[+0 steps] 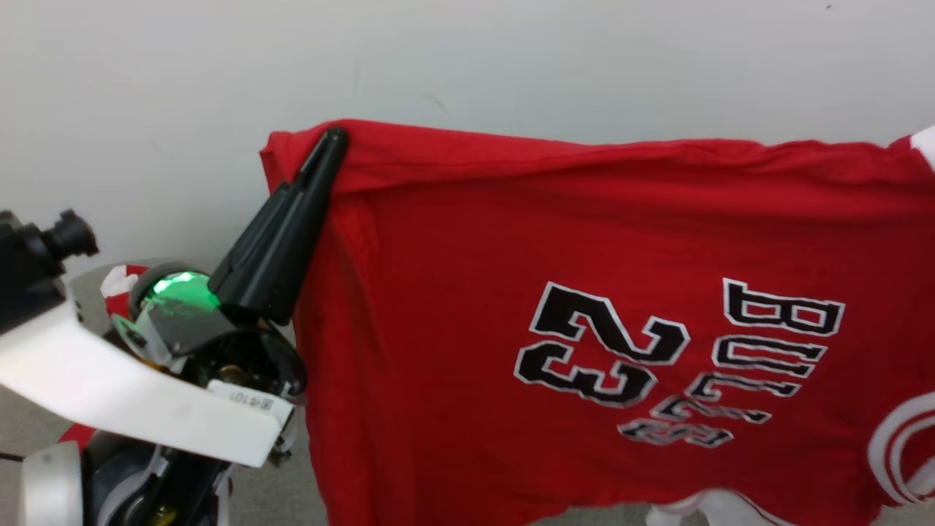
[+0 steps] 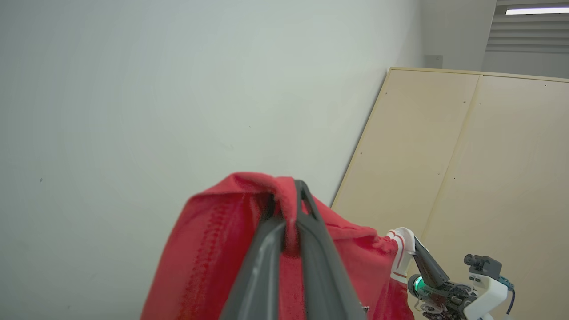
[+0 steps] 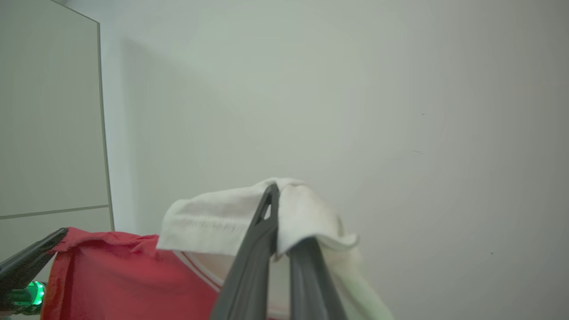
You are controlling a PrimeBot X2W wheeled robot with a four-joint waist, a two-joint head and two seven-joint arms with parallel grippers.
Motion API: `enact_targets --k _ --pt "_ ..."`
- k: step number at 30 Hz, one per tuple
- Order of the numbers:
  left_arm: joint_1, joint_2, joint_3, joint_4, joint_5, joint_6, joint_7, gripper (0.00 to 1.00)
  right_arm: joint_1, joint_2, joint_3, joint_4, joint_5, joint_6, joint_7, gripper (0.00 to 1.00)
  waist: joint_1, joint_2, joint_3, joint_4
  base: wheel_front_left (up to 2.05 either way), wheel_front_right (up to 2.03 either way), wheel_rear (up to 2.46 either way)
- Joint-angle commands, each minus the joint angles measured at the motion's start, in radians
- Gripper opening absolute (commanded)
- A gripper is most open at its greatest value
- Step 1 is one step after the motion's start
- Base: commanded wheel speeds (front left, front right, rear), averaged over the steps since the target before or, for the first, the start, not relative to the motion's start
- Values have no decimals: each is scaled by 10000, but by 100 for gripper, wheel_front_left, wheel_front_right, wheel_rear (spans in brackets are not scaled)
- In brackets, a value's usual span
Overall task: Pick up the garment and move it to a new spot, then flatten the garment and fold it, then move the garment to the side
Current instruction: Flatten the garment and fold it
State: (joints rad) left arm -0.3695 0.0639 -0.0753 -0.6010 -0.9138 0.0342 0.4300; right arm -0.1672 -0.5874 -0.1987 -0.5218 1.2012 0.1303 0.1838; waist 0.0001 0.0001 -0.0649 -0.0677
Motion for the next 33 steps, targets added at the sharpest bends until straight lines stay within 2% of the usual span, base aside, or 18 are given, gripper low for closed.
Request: enact_targets --k 1,4,9,14,17,21,27,30,33 --pt "-205 9 45 -117 -183 134 147 0 -184 14 -224 -64 31 5 198 0 -1 -1 68 -10 0 0 0" --pt "-559 93 -66 -132 -273 405 580 0 -459 121 -700 17 -118 5 777 0 -1 -1 273 -13 0 0 0" --pt "-1053 292 -184 626 -32 559 916 0 -1367 638 -784 799 -455 5 1743 0 -1 -1 865 22 0 0 0" --pt "-2129 748 -115 2148 614 439 849 0 -3300 1782 -459 2368 -1260 5 2492 0 -1 -1 1989 101 0 0 0" --pt "-3189 1013 -109 3441 1234 275 533 0 -4961 2512 -241 3627 -2295 4 2838 0 -1 -1 2740 143 0 0 0" --pt "-5274 941 -64 5650 1872 46 -422 0 -7664 3464 -146 5353 -4055 2 2713 0 -1 -1 3862 210 0 0 0" --pt "-8359 678 -244 8968 3003 -644 -3085 0 -10935 4592 56 7442 -6065 2 1212 0 -1 -1 5102 136 0 0 0" --pt "-9117 477 -469 10368 3315 -960 -4328 0 -11396 4788 495 8003 -6291 2 608 0 -1 -1 5335 114 0 0 0" --pt "-8984 292 -659 11479 3279 -1278 -5451 0 -10536 4658 1326 7980 -5972 2 101 0 -1 -1 5252 107 0 0 0"
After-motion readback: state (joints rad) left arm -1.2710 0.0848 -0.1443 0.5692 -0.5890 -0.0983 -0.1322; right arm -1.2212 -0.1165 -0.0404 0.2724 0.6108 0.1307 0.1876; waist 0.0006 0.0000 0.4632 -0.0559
